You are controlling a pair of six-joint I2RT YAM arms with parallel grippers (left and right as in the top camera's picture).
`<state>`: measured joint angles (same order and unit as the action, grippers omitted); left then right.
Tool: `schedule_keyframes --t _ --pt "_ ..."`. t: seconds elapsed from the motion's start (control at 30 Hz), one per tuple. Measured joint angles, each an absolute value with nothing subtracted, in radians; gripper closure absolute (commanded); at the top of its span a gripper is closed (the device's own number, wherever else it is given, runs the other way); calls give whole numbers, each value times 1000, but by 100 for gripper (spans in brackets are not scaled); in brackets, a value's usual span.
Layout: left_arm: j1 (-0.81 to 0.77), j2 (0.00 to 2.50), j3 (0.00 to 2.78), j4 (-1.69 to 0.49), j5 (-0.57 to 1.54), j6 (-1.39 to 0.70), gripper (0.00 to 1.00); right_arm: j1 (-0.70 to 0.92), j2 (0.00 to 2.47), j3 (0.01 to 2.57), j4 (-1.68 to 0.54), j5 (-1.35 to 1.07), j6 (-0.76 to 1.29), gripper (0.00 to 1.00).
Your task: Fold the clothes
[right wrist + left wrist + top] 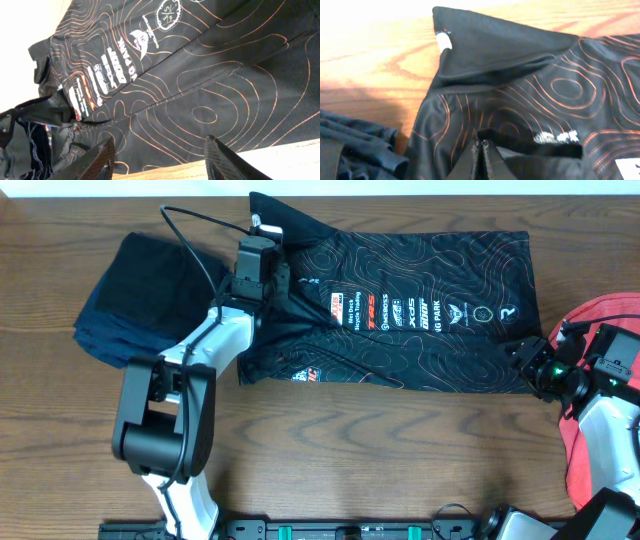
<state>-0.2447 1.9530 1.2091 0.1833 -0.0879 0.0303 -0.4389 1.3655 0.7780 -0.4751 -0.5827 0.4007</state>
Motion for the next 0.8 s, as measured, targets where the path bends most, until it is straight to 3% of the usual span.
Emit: schedule_keyframes --t 0.17,0.4,0.57,0.6,0.63,0.8 --pt "-244 1989 1209 260 -105 30 94 -439 1365 778 -475 -583 401 44" --pt "-244 2003 1209 355 -109 28 83 -439 1365 778 -476 -583 401 43" --pt "-242 2003 1209 366 -110 32 45 -439 1365 778 -493 -583 401 43" --pt "-241 2003 1211 347 -110 27 14 -439 1365 778 -498 -583 401 43" --pt "-239 2002 1213 319 -108 27 2 -439 1365 778 -503 -583 400 43" --pt "-236 1958 1216 71 -45 2 2 -439 1365 778 -511 -580 392 43"
